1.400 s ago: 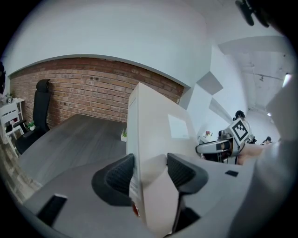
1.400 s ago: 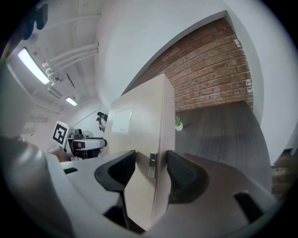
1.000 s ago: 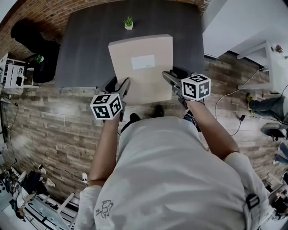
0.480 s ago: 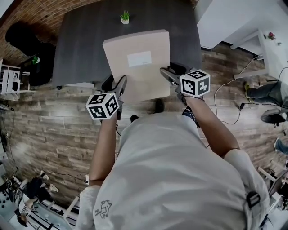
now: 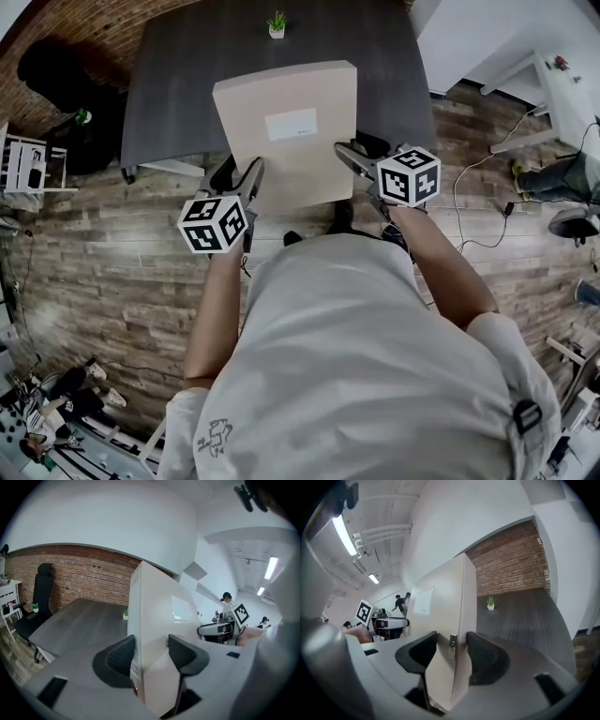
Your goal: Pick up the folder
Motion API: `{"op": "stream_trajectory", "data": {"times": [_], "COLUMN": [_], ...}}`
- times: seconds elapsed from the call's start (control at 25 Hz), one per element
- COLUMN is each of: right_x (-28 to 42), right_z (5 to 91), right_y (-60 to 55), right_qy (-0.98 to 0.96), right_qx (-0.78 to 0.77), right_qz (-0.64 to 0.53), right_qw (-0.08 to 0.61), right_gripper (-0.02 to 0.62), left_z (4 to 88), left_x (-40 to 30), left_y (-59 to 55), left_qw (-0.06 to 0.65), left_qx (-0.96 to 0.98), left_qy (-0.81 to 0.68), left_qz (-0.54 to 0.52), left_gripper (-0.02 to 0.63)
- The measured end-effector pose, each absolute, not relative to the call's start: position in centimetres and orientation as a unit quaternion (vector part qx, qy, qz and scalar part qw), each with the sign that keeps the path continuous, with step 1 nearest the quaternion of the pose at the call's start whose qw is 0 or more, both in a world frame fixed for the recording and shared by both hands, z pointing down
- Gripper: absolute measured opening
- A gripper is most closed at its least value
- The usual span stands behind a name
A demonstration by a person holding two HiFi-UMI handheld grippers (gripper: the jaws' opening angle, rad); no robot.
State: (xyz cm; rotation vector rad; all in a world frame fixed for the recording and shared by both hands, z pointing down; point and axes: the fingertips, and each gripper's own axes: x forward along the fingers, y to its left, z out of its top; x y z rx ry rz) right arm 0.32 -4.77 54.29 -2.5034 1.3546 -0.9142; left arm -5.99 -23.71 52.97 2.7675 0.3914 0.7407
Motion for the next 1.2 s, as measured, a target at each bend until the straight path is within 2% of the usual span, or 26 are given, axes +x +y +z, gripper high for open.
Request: {"op": "stream_trajectory", "data": {"times": [0.56,1.2], "right_x": [-7.4,-7.7], "right_z": [54.7,54.2], "right_y": [-9.7,-11.2], "right_qy": [0.44,0.441], "right_qx": [-0.844,-0.844], "right_qz": [-0.298,-0.297], "right_qw": [0.074,0.063], "right_gripper": [0.213,0.212], "left_z": [53.3,53.1], "left_x": [-12.9,-13.4], "left_y": [-28.9,-30.4], "left_qw": [0.124,0.134], "left_qx": [0.951,0.951], "left_qy": [0.147,0.147], "left_qz": [0.244,0.236], "left_gripper": [0.241,0.241]}}
